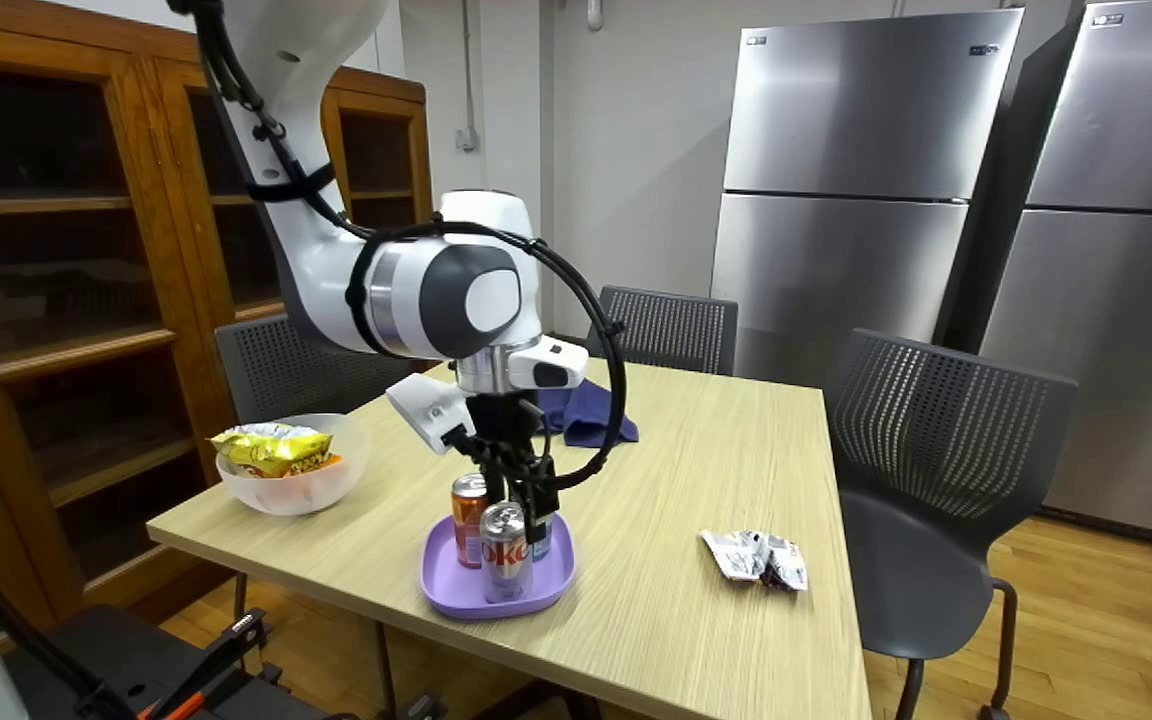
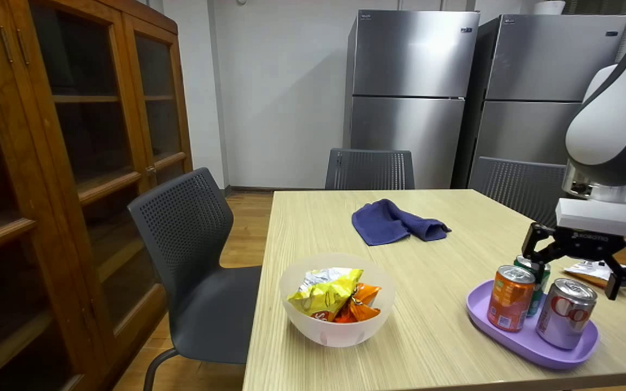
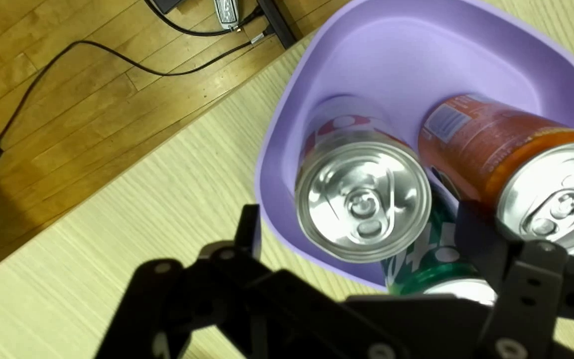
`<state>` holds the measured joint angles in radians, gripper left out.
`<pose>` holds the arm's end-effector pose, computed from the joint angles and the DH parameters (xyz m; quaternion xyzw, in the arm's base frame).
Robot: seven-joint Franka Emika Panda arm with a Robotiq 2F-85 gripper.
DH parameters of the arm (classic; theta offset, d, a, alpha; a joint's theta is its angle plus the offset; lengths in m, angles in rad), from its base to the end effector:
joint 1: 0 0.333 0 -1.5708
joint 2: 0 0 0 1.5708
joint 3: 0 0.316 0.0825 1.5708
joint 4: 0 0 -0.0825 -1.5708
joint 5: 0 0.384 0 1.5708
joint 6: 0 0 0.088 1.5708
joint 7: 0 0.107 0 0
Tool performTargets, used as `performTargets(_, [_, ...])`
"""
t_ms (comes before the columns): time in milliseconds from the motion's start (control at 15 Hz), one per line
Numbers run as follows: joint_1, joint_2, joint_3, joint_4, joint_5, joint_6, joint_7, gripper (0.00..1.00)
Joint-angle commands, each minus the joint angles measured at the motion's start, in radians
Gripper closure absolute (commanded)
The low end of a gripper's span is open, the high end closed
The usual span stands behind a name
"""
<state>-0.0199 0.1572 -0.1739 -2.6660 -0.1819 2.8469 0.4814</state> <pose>0.4129 -0.0743 0.1889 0.9681 -0.2468 0.0176 0.0389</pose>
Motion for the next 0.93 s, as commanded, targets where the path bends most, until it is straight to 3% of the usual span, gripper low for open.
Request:
performTargets(0, [-0.002,-0.074,-0.013,-0.024,0.024,-0.002,-0.032,0.0])
performTargets(867, [-0.114,-0.148,-0.042,0.042,0.018,-0.016,-0.103,0.0])
